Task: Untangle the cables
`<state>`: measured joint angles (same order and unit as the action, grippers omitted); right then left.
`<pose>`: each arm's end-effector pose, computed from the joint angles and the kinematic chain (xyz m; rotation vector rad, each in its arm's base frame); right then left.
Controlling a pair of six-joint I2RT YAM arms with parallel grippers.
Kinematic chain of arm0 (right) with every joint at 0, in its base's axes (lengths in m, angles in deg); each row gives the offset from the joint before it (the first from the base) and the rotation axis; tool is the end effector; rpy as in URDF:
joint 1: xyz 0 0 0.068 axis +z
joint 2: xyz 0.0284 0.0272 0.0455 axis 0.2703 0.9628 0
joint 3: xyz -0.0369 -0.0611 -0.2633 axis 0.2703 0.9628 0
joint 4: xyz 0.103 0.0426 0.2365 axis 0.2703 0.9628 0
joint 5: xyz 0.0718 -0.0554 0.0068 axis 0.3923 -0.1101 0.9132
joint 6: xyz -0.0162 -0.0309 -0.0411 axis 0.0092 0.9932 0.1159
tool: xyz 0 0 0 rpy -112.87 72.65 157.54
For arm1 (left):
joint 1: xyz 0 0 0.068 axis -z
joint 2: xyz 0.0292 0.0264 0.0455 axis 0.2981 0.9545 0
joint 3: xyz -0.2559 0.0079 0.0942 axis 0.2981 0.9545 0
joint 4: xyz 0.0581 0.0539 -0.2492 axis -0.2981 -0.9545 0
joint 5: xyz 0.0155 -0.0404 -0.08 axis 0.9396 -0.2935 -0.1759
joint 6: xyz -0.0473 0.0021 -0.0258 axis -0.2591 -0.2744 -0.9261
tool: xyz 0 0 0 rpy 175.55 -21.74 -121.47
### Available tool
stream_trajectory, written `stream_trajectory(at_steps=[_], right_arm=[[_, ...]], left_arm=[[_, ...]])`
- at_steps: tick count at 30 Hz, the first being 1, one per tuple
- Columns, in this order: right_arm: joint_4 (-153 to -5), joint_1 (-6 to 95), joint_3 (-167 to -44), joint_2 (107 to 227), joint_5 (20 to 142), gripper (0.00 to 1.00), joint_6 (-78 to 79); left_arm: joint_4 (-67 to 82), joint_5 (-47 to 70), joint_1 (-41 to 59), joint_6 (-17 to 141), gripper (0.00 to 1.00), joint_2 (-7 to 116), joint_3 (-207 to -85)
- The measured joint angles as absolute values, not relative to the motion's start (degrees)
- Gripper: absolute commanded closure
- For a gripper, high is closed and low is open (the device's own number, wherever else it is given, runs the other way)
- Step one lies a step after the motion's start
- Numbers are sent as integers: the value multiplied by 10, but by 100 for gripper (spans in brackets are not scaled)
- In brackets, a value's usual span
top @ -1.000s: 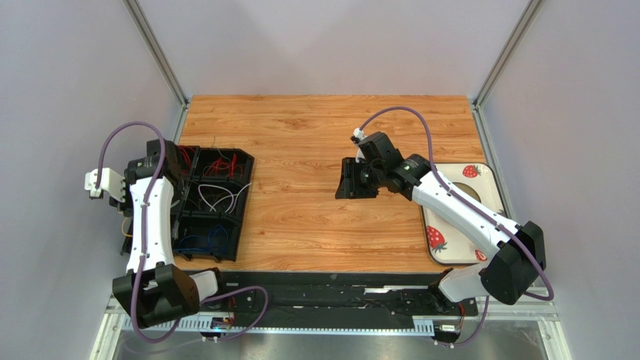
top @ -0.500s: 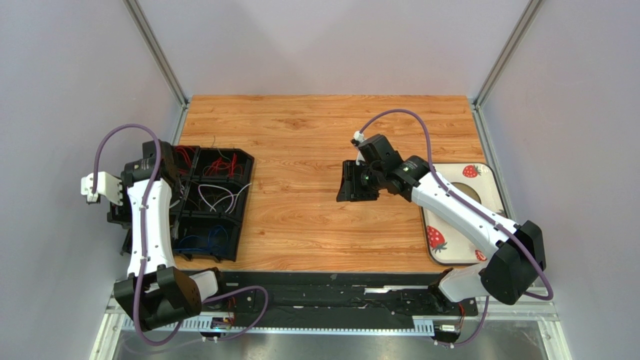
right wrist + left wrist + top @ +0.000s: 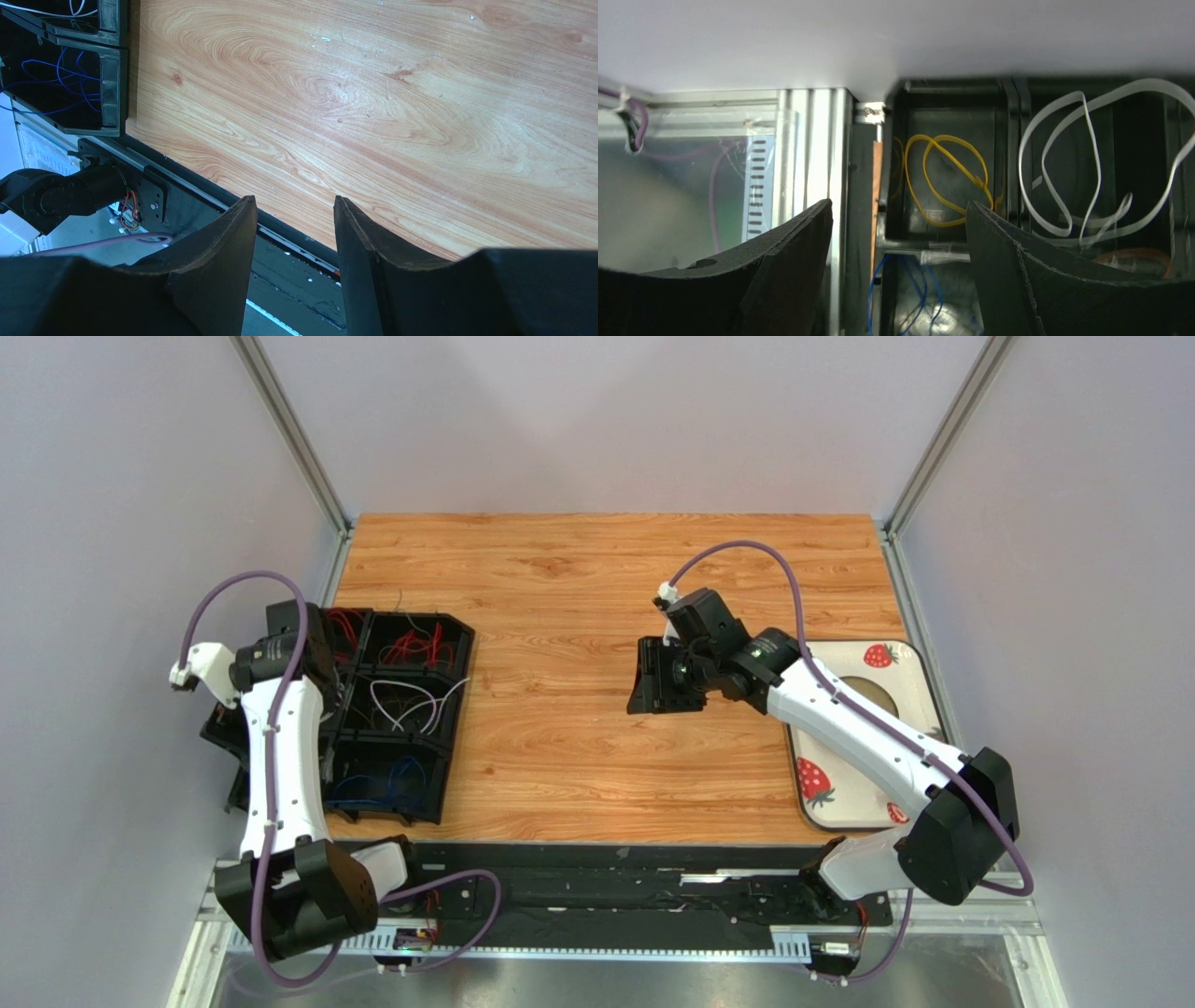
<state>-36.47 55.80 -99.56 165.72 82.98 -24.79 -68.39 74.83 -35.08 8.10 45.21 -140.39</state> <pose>0.2178 0.1912 0.3008 -0.2611 2.6290 0.6858 0.1671 0.0840 0.3261 -1.6737 1.6278 0.9726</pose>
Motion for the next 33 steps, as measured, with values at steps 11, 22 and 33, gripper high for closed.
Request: stream_trajectory(at_steps=[11, 22, 33], right_arm=[[-375, 567, -985, 1664, 828, 52, -248], [-380, 568, -964, 1664, 824, 51, -248], [-418, 581, -922, 1623, 832, 39, -244]], left_arm=[[-409, 279, -351, 453, 16, 275, -1246], [-317, 77, -351, 539, 18, 233, -1234], [-188, -222, -259, 529, 19, 272, -1204]])
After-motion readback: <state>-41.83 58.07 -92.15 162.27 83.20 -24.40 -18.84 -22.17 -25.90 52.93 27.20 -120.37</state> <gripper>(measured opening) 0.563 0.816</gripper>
